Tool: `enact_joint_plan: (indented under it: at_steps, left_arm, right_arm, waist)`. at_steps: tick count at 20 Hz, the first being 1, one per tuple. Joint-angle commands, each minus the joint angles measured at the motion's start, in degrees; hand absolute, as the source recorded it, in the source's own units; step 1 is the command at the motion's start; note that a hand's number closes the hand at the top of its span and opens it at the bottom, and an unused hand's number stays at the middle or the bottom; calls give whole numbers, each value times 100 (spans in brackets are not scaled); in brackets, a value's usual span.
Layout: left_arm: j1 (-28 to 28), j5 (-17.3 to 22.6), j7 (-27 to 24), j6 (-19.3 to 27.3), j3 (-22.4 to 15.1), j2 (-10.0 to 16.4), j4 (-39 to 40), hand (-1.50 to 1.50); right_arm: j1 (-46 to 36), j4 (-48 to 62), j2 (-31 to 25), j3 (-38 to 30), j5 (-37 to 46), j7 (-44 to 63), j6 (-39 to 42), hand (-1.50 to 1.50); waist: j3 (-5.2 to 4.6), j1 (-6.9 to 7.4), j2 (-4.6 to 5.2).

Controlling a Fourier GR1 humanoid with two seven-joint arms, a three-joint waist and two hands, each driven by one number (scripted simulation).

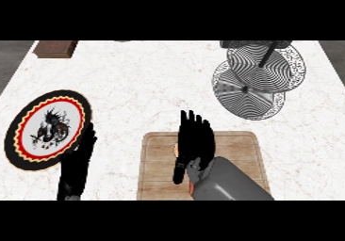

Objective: Pick the cupcake from the cutting board and place it in the tiered basket

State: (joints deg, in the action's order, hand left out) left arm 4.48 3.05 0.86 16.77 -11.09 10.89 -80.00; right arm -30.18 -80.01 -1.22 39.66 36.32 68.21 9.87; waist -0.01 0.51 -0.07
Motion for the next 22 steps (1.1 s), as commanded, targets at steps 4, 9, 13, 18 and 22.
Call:
enact_joint_plan:
  at_steps: [4,9,13,18,22]
  left_arm:
    - [51,57,201,-149,104,121,-199,0]
    - [-342,-133,161,-23,99,-74,210,0]
    - [221,-177,23,-82,4,-65,-176,0]
    - [-166,-150,-324,-170,340,-179,420,0]
    - [-190,-124,138,-273,393,-46,121,0]
  right_arm:
    - [192,83,116,88,-100,1119,30,-150]
    - [71,690,115,61,-224,732,-336,-150]
    - [72,639,116,-30,-90,646,-290,150]
    - [135,1002,118,131,-31,-6,-635,150]
    - [-13,1333,118,262,473,-504,-441,150]
  waist:
    - [0,-9,-6]
    - [-1,0,17]
    - [0,15,6]
    - [0,-9,10]
    - [1,-11,8]
